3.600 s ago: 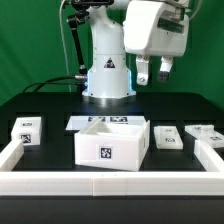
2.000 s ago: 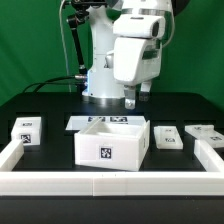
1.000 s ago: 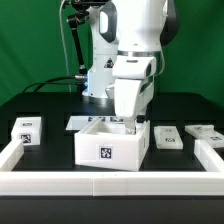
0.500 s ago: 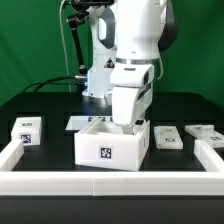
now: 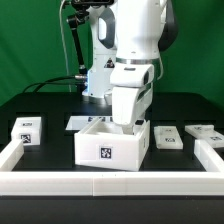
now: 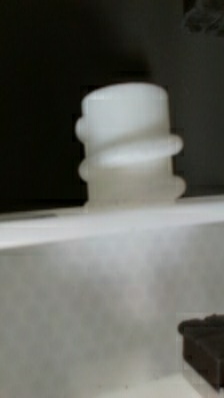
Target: Assemble cabinet
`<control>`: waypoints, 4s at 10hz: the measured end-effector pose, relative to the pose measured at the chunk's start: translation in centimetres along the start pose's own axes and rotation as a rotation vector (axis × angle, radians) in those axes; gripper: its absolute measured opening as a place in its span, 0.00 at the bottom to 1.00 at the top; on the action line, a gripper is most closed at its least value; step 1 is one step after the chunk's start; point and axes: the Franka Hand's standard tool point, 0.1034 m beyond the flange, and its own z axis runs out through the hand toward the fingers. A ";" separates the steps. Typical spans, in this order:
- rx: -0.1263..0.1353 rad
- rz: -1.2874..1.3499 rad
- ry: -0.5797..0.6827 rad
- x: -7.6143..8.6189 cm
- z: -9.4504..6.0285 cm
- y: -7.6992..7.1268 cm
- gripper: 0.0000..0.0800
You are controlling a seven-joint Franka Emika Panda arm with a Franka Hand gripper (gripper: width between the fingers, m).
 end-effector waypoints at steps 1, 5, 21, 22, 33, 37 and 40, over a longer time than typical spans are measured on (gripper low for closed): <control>0.000 0.000 0.000 0.0 0.0 0.0 1.00; 0.000 0.000 0.000 0.0 0.0 0.0 0.58; 0.006 -0.223 -0.014 1.1 0.0 2.7 0.04; -0.005 -0.286 -0.015 2.2 -0.1 2.9 0.04; -0.008 -0.362 0.006 8.2 -0.2 3.6 0.04; -0.010 -0.341 0.010 10.3 -0.2 4.6 0.04; -0.012 -0.336 0.012 10.2 -0.2 4.5 0.14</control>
Offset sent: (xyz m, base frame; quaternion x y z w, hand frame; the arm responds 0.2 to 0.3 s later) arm 0.0000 0.0000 0.0000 0.0000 0.0000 0.0000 1.0000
